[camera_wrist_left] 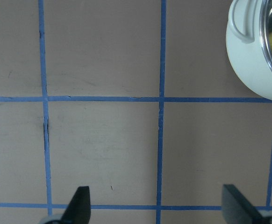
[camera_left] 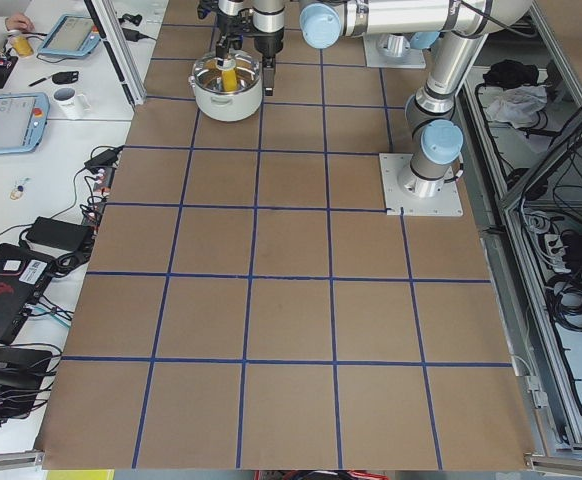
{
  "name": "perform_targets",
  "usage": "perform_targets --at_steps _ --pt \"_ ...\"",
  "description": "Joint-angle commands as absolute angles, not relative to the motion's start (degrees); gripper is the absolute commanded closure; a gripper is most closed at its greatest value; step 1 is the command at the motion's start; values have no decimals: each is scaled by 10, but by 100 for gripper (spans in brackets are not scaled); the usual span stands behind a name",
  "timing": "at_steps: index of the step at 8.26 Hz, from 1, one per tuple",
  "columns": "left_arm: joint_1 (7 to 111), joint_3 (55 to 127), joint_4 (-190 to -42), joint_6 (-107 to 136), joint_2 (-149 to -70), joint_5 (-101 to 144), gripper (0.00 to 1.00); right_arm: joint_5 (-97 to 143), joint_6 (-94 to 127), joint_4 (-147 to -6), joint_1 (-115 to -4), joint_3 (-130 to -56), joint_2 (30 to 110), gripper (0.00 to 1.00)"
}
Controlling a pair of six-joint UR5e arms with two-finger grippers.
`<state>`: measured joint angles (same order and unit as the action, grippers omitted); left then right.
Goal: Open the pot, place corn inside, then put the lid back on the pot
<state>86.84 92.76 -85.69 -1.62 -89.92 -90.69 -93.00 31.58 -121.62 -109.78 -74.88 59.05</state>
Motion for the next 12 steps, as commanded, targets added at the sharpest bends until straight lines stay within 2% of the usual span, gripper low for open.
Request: perform_targets --at_steps 1,4,5,6,7,8,10,12 --pt "868 932 -856 -17 -900 -908 0 -930 318 -1210 -1098 -749 588 73" --pt "868 933 -855 -17 -900 -909 0 -930 318 -1211 -1098 -749 586 72" --pt "868 933 -855 -17 -900 -909 0 -931 318 -1211 -1098 -749 585 59" --pt "867 933 -855 -17 -900 -909 0 -932 316 -1211 -1098 -749 585 23" --pt "867 933 -854 -17 -900 -908 0 -939 305 -1211 -1098 -749 589 6" --pt "868 933 -851 -17 -900 -907 0 -939 299 -1211 -1098 -748 591 0" --pt "868 932 -846 -16 -899 -902 0 -941 282 -1207 -1094 -749 609 0" --pt "868 932 -840 -14 -898 -901 0 -943 238 -1089 -1061 -761 680 0"
